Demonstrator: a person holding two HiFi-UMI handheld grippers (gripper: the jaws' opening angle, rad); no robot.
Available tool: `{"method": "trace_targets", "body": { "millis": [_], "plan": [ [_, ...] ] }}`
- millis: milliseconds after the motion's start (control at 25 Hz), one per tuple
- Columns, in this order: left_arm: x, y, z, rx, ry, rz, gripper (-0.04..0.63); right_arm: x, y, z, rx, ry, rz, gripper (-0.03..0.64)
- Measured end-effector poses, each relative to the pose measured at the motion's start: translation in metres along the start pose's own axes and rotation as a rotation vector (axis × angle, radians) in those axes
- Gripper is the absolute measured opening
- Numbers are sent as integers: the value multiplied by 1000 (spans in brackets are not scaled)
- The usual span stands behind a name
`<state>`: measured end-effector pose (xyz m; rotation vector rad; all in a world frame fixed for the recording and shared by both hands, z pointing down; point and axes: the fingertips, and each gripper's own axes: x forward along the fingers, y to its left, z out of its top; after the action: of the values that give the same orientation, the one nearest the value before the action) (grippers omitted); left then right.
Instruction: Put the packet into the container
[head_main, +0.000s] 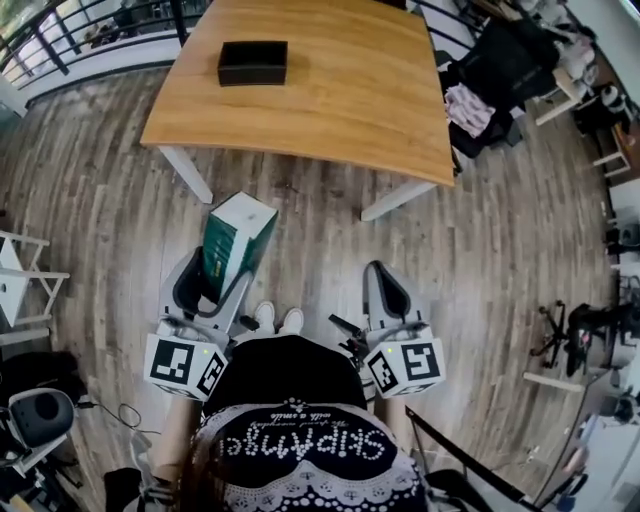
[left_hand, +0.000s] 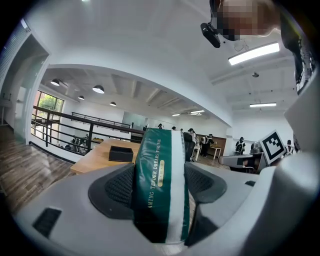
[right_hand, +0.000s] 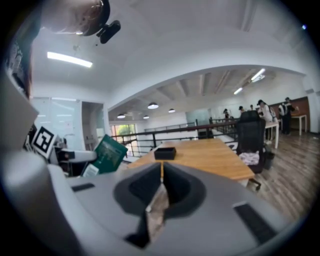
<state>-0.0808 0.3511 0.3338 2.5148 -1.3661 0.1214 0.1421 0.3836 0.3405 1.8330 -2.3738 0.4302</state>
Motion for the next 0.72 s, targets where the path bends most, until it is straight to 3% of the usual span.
{"method": "trace_targets", "body": {
  "millis": [720],
  "plan": [
    [-9, -19, -2, 33, -30, 22, 344, -18, 5, -14, 9, 12, 64, 38]
  ]
}}
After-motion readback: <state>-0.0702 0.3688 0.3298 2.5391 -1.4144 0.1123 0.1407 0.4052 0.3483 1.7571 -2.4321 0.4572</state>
